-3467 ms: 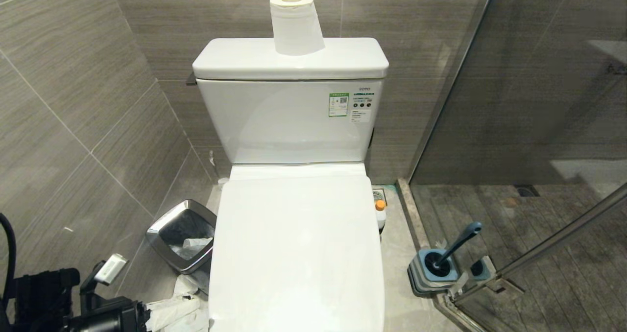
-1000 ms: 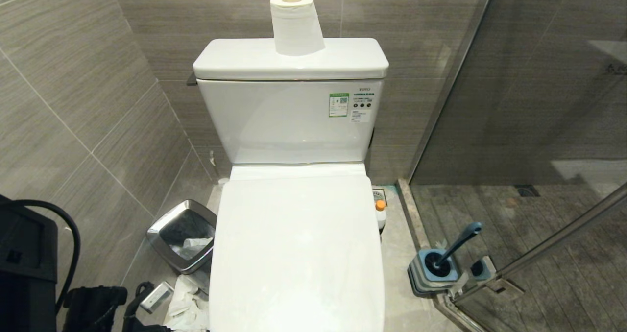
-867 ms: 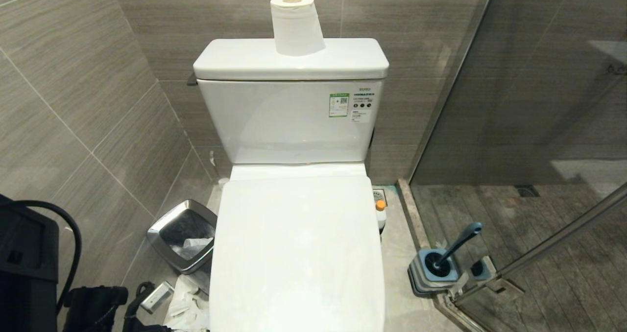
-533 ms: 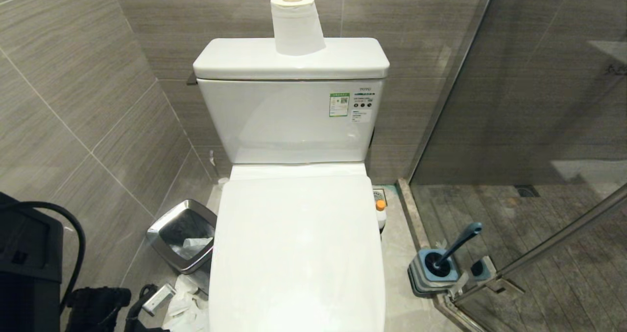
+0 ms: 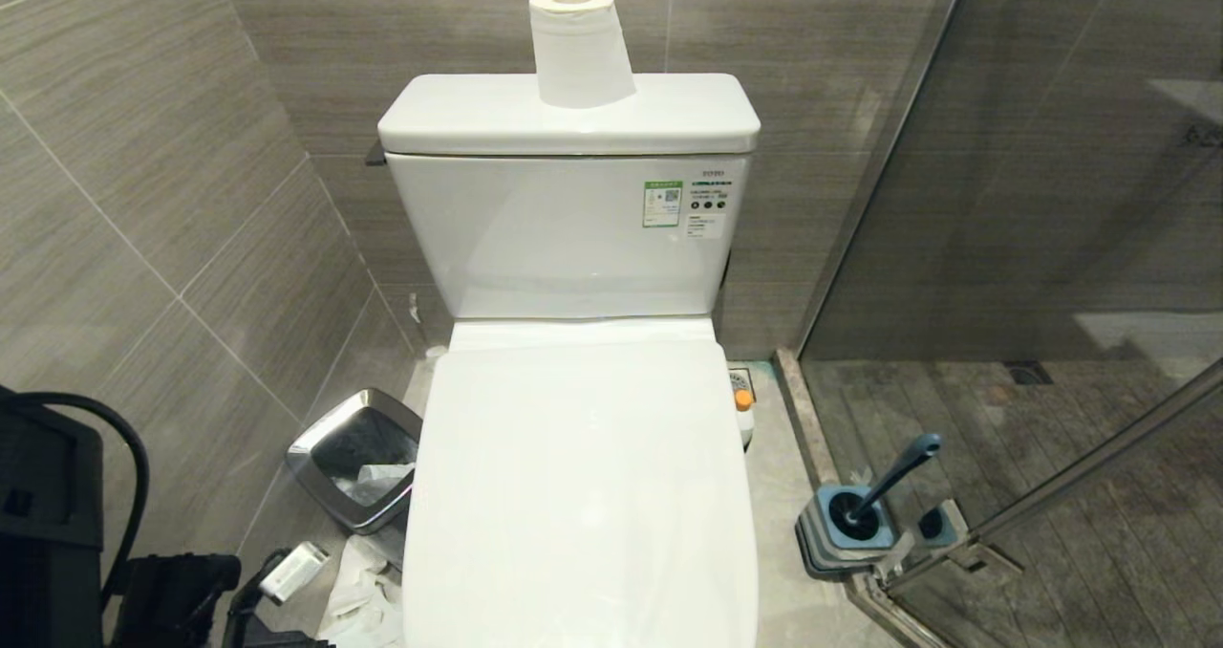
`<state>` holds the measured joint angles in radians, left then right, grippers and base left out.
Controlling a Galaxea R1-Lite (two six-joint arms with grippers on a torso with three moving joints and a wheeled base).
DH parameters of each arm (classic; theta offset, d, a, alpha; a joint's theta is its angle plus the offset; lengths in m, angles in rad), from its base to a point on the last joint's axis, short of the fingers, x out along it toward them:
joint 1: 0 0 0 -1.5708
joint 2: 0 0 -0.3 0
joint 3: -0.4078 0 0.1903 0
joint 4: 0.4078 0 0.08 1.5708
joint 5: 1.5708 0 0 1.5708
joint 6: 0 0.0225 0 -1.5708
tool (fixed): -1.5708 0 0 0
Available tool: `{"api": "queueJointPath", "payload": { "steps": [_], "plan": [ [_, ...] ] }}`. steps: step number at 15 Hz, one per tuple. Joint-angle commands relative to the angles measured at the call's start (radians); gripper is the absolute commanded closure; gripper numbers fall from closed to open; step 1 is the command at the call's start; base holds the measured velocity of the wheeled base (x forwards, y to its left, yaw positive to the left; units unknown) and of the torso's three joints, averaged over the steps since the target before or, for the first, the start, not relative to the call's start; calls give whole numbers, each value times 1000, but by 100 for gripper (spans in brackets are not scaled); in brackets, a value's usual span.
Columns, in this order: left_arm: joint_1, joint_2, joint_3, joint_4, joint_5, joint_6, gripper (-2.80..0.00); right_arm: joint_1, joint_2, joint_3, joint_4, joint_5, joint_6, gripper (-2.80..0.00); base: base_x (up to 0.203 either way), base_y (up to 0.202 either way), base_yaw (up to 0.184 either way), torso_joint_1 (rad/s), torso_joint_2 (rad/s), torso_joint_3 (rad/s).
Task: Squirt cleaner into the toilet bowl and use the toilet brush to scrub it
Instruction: Use the left hand to lift the toilet lid slightly
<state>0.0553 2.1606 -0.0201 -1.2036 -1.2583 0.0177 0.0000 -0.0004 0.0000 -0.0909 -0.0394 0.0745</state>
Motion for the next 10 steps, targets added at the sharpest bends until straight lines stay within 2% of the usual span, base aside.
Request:
{"api": "queueJointPath", "payload": {
  "steps": [1,3,6,10],
  "plan": [
    [36,-20,-15,-14,-55,-43,-280,0,0,25,-1,-1,0,0,0,0,0,0,0,0],
    [53,-30,-12,-13,-85,-63,-280,0,0,25,-1,-1,-1,0,0,0,0,0,0,0],
    [81,-47,-5,-12,-202,-129,-280,0,0,25,-1,-1,1,0,0,0,0,0,0,0],
    [79,-66,-7,-11,-220,-160,-280,0,0,25,-1,-1,1,0,0,0,0,0,0,0]
  ]
}}
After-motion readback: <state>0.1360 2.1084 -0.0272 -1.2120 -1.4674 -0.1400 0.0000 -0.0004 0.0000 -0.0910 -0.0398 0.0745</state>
